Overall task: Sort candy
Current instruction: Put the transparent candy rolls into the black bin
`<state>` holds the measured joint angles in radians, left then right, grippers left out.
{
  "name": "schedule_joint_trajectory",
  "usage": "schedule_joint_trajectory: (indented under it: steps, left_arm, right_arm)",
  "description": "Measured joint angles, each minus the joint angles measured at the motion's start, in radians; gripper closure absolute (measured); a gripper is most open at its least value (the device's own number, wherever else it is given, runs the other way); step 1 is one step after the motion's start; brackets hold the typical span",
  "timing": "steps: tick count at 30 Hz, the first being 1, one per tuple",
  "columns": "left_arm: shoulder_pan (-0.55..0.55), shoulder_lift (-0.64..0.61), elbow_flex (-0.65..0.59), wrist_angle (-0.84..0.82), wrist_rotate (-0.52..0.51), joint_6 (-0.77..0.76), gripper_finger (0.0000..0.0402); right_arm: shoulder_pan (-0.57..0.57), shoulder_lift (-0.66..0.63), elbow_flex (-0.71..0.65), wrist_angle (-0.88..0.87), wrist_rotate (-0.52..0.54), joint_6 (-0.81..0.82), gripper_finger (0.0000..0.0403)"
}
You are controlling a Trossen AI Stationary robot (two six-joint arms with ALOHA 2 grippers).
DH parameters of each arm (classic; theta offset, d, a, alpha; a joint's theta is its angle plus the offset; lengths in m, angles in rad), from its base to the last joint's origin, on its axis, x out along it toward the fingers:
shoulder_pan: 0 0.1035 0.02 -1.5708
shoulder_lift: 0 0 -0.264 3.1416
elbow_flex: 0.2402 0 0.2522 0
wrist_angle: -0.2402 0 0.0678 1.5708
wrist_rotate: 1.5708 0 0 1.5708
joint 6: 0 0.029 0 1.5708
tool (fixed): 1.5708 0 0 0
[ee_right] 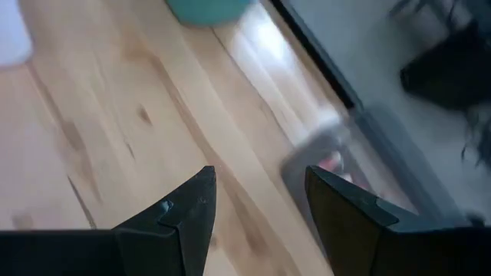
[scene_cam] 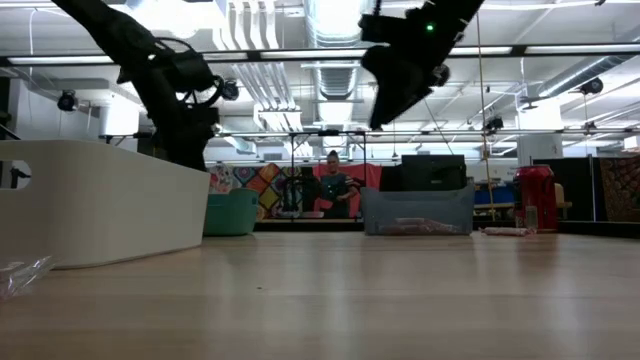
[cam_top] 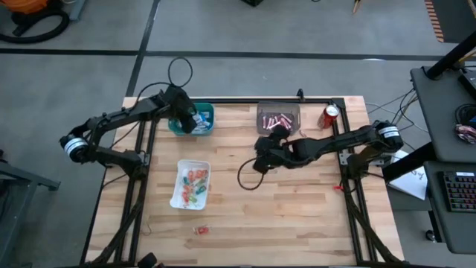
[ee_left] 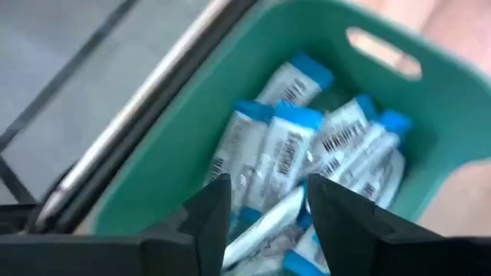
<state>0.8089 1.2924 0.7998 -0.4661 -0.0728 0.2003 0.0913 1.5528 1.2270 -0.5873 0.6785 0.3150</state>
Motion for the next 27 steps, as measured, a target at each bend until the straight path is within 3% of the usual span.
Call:
schedule_joint_trajectory:
  steps: [5, 11, 20, 27]
  left_arm:
    - [-0.012, -0.055, 0.044, -0.002, -0.013, -0.067, 0.0231]
    - [-0.101, -0.150, 0.059, 0.017, -0.006, -0.164, 0.0236]
    - [-0.434, -0.236, 0.056, 0.050, -0.020, -0.280, 0.0248]
    - [-0.708, -0.235, 0.055, 0.113, -0.198, -0.311, 0.0249]
  right_arm:
    - [-0.066, -0.074, -0.002, -0.227, -0.110, 0.141, 0.0209]
    - [-0.159, -0.146, -0.047, -0.403, -0.147, 0.250, 0.0209]
    - [-0.368, -0.243, -0.257, -0.457, -0.348, 0.269, 0.0209]
    - [-0.461, -0.279, -0.403, -0.447, -0.425, 0.251, 0.0209]
